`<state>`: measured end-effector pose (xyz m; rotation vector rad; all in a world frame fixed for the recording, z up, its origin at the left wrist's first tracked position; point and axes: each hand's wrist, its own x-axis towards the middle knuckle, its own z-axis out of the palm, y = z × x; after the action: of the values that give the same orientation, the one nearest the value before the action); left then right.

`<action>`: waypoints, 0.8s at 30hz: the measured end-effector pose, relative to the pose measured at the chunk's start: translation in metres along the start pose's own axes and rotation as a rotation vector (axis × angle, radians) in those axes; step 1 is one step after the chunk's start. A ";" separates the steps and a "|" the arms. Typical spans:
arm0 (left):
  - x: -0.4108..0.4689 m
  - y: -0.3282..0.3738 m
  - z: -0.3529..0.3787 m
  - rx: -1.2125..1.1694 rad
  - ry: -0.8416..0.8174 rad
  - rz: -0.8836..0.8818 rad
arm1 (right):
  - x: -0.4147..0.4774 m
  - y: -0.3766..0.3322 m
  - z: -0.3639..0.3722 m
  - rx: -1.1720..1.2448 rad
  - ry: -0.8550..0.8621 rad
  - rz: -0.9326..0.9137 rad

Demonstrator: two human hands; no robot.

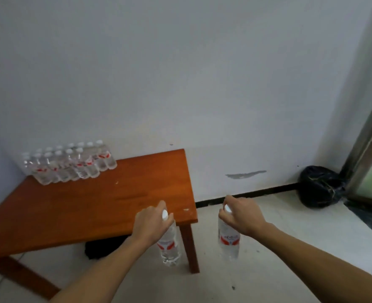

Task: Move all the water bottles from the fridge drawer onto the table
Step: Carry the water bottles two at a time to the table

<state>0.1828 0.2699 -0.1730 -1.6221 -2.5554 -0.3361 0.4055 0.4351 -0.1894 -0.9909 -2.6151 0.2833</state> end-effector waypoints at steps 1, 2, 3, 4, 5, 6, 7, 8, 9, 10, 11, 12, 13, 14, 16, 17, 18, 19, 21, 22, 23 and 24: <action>0.009 -0.012 -0.001 0.008 -0.001 -0.033 | 0.022 -0.006 0.006 0.011 -0.009 -0.034; 0.016 -0.025 -0.002 0.012 -0.001 -0.067 | 0.042 -0.013 0.011 0.023 -0.010 -0.073; 0.023 -0.037 -0.004 0.012 0.006 -0.105 | 0.063 -0.021 0.015 0.043 -0.008 -0.117; 0.029 -0.051 -0.006 0.008 0.020 -0.146 | 0.083 -0.029 0.021 0.065 -0.009 -0.160; 0.034 -0.064 -0.008 0.000 0.034 -0.188 | 0.102 -0.037 0.027 0.080 -0.018 -0.198; 0.037 -0.078 -0.010 -0.004 0.047 -0.232 | 0.119 -0.045 0.035 0.084 -0.036 -0.225; 0.040 -0.093 -0.012 -0.002 0.058 -0.274 | 0.136 -0.054 0.043 0.081 -0.051 -0.244; 0.042 -0.108 -0.013 0.003 0.065 -0.311 | 0.150 -0.063 0.052 0.082 -0.058 -0.263; 0.044 -0.123 -0.014 0.009 0.070 -0.343 | 0.163 -0.074 0.062 0.088 -0.061 -0.280; 0.046 -0.138 -0.015 0.010 0.071 -0.368 | 0.176 -0.085 0.070 0.100 -0.068 -0.295; 0.048 -0.154 -0.014 0.006 0.064 -0.389 | 0.187 -0.097 0.078 0.116 -0.079 -0.309; 0.051 -0.171 -0.013 0.002 0.049 -0.407 | 0.199 -0.109 0.088 0.128 -0.093 -0.320; 0.054 -0.189 -0.012 -0.001 0.030 -0.418 | 0.211 -0.122 0.098 0.131 -0.108 -0.327; 0.058 -0.209 -0.010 0.000 0.012 -0.421 | 0.223 -0.134 0.109 0.123 -0.122 -0.330; 0.066 -0.248 -0.008 0.007 -0.013 -0.407 | 0.247 -0.160 0.132 0.092 -0.136 -0.336; 0.072 -0.268 -0.007 0.021 -0.020 -0.397 | 0.259 -0.173 0.144 0.077 -0.139 -0.331; 0.078 -0.287 -0.007 0.041 -0.024 -0.387 | 0.271 -0.187 0.154 0.062 -0.143 -0.322; 0.085 -0.307 -0.008 0.054 -0.029 -0.375 | 0.283 -0.202 0.162 0.053 -0.152 -0.310; 0.101 -0.343 -0.013 0.057 -0.034 -0.342 | 0.306 -0.230 0.176 0.047 -0.163 -0.280; 0.111 -0.360 -0.015 0.062 -0.028 -0.321 | 0.316 -0.244 0.181 0.046 -0.156 -0.258; 0.123 -0.377 -0.018 0.071 -0.025 -0.304 | 0.327 -0.256 0.186 0.049 -0.148 -0.229; 0.135 -0.393 -0.021 0.073 -0.017 -0.291 | 0.337 -0.266 0.190 0.062 -0.138 -0.201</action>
<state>-0.2311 0.2232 -0.1788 -1.2337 -2.7823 -0.2474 -0.0634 0.4519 -0.2078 -0.7045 -2.7853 0.3924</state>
